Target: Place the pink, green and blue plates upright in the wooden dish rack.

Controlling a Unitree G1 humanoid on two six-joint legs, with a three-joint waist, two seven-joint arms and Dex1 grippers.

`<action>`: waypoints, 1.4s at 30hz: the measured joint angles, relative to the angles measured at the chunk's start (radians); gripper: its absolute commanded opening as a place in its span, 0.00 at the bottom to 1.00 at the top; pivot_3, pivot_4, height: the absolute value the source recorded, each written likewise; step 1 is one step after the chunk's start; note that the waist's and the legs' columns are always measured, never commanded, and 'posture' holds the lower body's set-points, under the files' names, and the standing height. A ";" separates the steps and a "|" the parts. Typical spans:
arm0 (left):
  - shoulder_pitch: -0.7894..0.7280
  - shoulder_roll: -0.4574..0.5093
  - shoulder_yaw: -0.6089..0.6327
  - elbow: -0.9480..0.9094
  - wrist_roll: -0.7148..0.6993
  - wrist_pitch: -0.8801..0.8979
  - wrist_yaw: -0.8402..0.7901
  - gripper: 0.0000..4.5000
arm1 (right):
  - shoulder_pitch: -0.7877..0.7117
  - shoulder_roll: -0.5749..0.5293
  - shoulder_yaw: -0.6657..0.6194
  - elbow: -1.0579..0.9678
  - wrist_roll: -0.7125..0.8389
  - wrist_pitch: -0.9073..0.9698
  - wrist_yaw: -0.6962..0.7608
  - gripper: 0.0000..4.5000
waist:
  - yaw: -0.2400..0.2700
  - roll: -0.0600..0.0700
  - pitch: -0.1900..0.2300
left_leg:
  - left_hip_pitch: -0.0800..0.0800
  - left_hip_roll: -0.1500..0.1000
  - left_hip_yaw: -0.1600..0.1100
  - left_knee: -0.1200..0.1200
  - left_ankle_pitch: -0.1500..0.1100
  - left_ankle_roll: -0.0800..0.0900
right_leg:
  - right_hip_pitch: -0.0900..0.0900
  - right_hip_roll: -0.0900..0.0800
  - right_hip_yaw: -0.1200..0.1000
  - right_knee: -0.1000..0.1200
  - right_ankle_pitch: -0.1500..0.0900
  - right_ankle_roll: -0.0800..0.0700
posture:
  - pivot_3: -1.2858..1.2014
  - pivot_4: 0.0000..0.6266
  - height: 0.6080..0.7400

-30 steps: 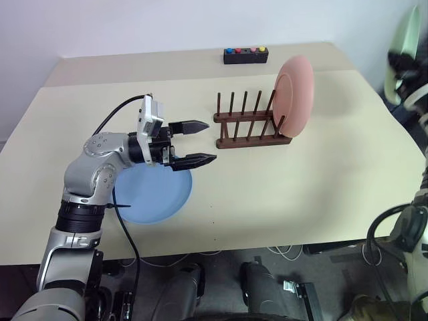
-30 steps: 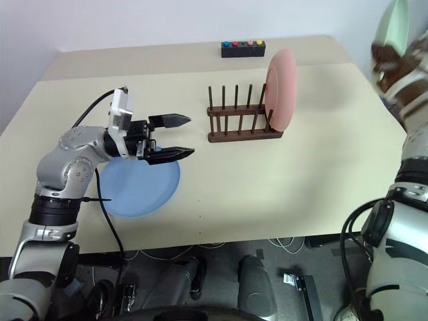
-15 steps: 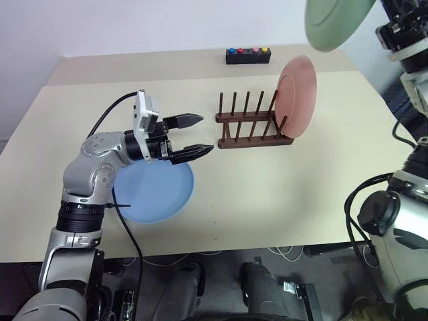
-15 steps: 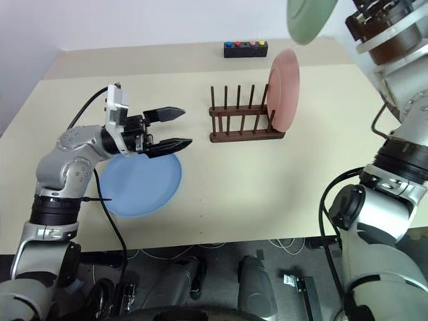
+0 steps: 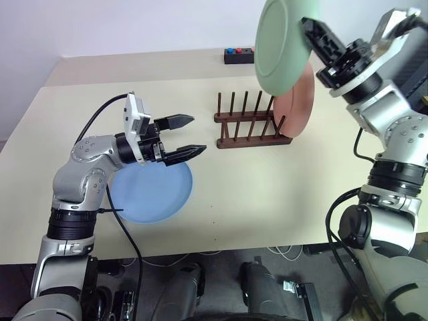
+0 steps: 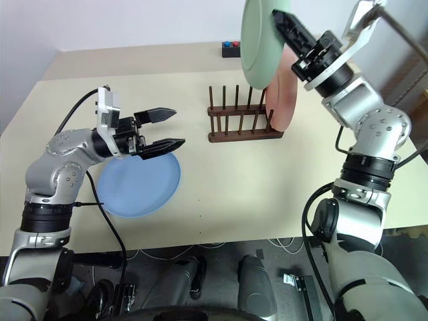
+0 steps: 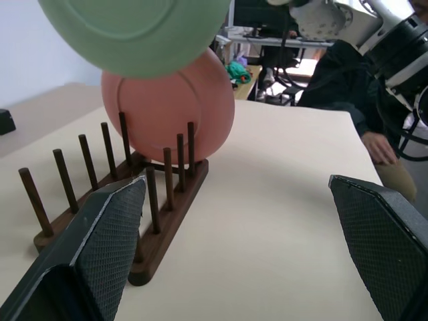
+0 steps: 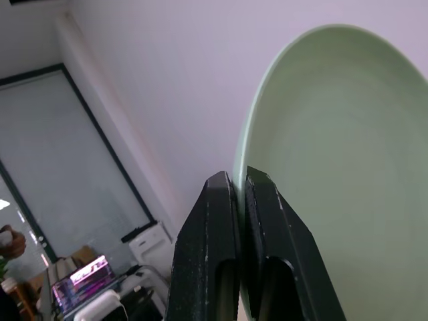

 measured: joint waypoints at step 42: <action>0.008 0.008 0.000 -0.030 -0.011 0.018 0.003 1.00 | 0.108 0.039 0.085 -0.039 -0.167 -0.052 0.016 0.01 | -0.001 0.000 0.000 | 0.000 0.000 0.000 0.000 0.000 0.000 | 0.000 0.000 0.000 0.000 0.000 0.000 | 0.52 0.24 1.00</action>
